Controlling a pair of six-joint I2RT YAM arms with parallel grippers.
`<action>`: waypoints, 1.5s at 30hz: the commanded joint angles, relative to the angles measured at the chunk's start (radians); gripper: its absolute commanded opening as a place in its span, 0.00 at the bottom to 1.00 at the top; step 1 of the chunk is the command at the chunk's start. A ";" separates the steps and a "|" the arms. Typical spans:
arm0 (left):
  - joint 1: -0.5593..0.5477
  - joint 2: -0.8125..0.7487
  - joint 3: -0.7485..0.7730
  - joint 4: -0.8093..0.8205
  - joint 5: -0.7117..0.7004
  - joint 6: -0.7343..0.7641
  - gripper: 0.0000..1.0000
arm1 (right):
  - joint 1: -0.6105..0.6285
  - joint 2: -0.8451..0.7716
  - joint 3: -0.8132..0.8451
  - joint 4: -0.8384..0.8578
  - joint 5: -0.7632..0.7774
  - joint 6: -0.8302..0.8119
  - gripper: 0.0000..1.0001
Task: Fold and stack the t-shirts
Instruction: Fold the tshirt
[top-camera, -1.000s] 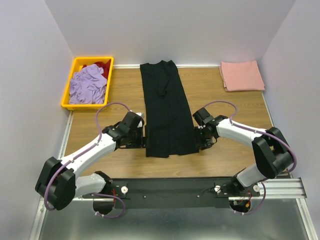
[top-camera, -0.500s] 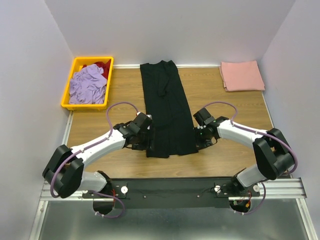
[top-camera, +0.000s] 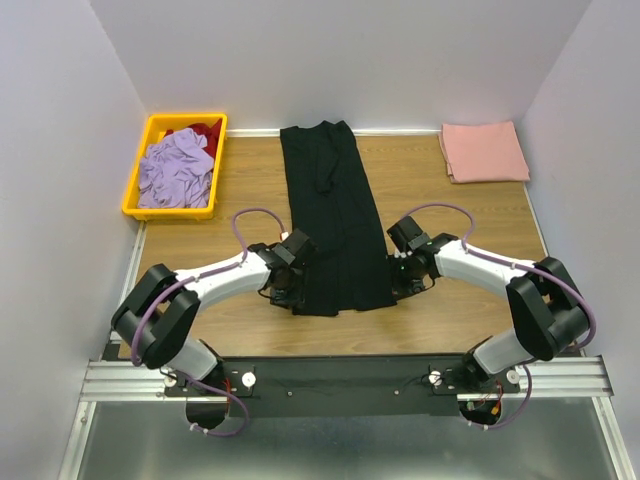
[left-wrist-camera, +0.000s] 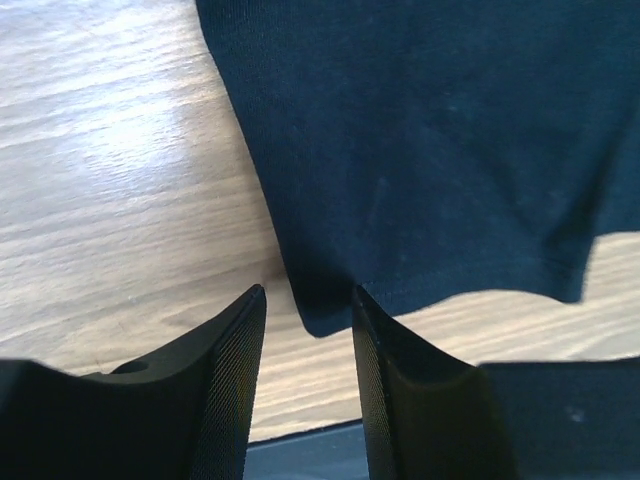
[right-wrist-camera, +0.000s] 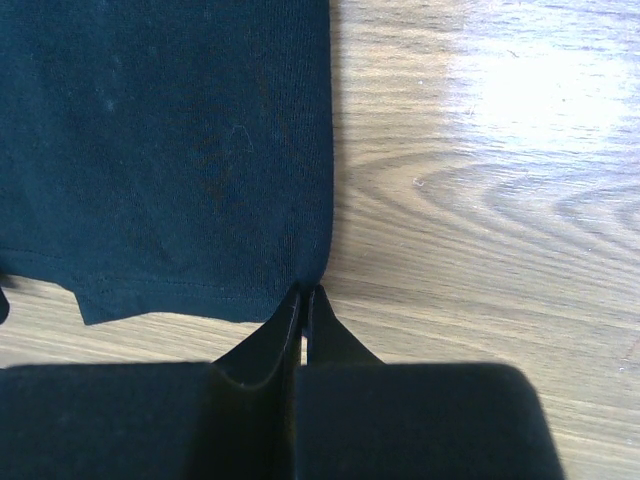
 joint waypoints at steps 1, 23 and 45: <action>-0.010 0.040 0.021 -0.002 -0.022 0.018 0.47 | 0.003 0.004 -0.041 -0.019 0.016 -0.024 0.05; -0.109 0.031 0.027 -0.091 0.024 -0.020 0.00 | 0.006 -0.084 -0.032 -0.059 -0.134 -0.028 0.01; 0.105 -0.209 0.043 0.136 0.109 0.015 0.00 | 0.080 0.054 0.447 -0.325 0.157 -0.076 0.01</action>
